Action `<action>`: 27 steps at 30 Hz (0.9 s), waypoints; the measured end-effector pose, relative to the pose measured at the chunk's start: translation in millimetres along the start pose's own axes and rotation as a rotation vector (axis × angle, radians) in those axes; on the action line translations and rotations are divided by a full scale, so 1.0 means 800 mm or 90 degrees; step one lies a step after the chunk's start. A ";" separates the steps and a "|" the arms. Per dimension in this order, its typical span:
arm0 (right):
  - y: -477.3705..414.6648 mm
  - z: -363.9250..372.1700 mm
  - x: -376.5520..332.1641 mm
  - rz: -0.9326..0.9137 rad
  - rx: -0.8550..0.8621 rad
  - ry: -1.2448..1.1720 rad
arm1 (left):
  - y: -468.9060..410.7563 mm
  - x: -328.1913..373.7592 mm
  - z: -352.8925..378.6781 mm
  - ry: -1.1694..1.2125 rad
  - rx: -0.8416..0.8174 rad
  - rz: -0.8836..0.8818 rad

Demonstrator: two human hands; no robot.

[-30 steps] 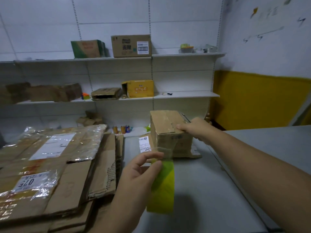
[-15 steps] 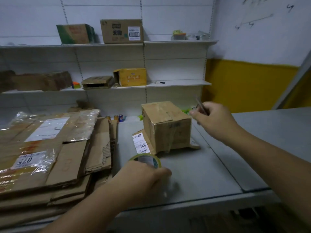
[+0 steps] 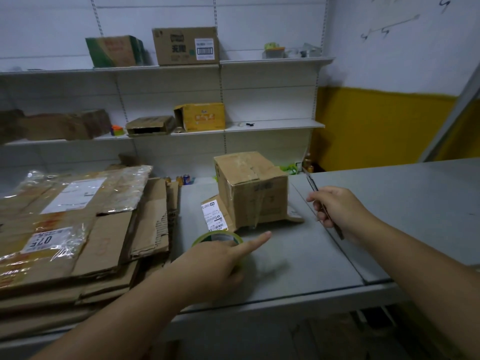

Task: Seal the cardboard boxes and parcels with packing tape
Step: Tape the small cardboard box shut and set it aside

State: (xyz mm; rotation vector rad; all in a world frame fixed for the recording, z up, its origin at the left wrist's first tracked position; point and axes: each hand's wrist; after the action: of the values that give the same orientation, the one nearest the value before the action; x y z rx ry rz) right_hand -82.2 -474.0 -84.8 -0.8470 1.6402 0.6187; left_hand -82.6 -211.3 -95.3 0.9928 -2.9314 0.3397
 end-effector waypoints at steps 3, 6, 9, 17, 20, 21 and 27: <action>-0.003 -0.006 0.004 0.050 0.022 -0.082 | 0.008 -0.003 -0.003 0.005 0.045 -0.041; -0.005 -0.009 0.010 0.000 0.052 -0.075 | 0.008 -0.008 -0.027 0.095 0.265 -0.089; -0.014 0.000 0.004 -0.003 0.034 -0.096 | -0.025 -0.018 -0.039 0.185 0.491 -0.173; -0.033 0.049 -0.028 -0.190 0.135 -0.080 | -0.123 -0.067 -0.002 0.213 0.305 -0.212; -0.032 0.066 -0.035 -0.251 0.173 -0.074 | -0.124 -0.073 0.006 0.209 0.301 -0.211; -0.032 0.076 -0.034 -0.253 0.170 -0.062 | -0.124 -0.073 0.007 0.219 0.306 -0.213; -0.050 0.112 -0.014 -0.052 0.116 -0.189 | -0.123 -0.075 0.012 0.243 0.314 -0.210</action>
State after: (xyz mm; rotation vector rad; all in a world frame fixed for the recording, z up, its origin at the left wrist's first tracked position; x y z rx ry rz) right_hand 4.3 -426.9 -92.9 -0.6516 1.3623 0.5038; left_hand 25.0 -253.9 -91.2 1.2631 -2.3334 1.1241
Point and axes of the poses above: each hand's wrist, its own y-axis away from the middle knuckle, its own z-axis out of the palm, x = y × z, and after that the axes turned 13 degrees about x, right-handed
